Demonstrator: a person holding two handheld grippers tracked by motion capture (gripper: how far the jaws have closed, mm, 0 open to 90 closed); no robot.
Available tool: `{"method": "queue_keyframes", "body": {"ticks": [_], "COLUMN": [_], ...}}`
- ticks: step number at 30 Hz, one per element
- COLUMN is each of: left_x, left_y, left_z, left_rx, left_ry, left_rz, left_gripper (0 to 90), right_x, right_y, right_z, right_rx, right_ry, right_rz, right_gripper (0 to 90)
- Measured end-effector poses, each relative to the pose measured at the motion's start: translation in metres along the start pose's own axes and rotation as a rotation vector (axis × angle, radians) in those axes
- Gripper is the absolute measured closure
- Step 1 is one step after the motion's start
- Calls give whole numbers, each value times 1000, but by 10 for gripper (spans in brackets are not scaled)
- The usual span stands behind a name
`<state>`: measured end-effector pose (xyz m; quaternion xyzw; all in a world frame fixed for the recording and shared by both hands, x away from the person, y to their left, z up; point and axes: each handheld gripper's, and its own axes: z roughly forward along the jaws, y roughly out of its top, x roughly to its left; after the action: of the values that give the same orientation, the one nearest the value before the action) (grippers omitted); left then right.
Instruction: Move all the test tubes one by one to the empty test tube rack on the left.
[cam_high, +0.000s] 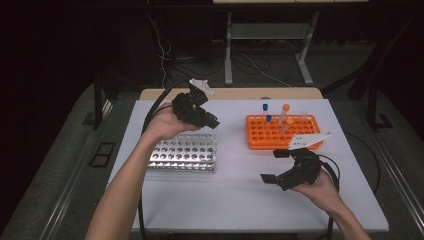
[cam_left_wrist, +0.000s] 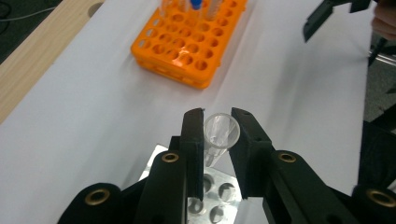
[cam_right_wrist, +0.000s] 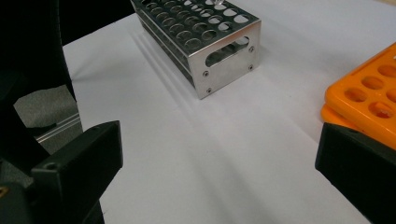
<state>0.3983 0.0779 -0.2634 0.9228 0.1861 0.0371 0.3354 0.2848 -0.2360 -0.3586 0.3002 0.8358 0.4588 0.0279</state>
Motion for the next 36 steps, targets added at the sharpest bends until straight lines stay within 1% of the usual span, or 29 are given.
{"method": "queue_keyframes", "body": {"ticks": [1, 8, 12, 14, 15, 16, 18, 21, 22, 23, 27, 36], "left_x": [2, 17, 25, 29, 30, 32, 34, 37, 38, 38, 39, 40], "left_y": [0, -3, -5, -6, -6, -7, -8, -10, -11, -11, -15, -28], "left_z": [1, 11, 18, 21, 23, 24, 28, 34, 35, 36, 41, 52], "left_rx": [0, 7, 20, 32, 30, 30, 39, 56, 51, 54, 70, 62], "left_ry": [4, 21, 29, 36, 38, 37, 47, 46, 39, 35, 34, 17], "left_rz": [-9, -36, -48, -47, -57, -53, -59, -64, -73, -71, -75, -96], "left_gripper": [745, 745, 745, 745, 745, 745, 745, 745, 745, 745, 745, 745], "right_x": [-1, -2, -4, -5, -5, -6, -7, -7, -7, -7, -9, -11], "right_y": [-1, -6, -10, -12, -12, -13, -14, -15, -15, -16, -17, -19], "right_z": [0, 0, -1, -2, -2, -3, -4, -5, -6, -6, -9, -14], "right_rx": [0, -8, -11, -14, -16, -17, -19, -22, -24, -26, -32, -47], "right_ry": [-1, 1, 2, 3, 2, 1, 1, -3, -3, -3, -9, -21], "right_rz": [0, 11, 19, 21, 25, 24, 28, 30, 30, 31, 38, 44], "right_gripper": [3, 3, 3, 3, 3, 3, 3, 3, 3, 3, 3, 3]}}
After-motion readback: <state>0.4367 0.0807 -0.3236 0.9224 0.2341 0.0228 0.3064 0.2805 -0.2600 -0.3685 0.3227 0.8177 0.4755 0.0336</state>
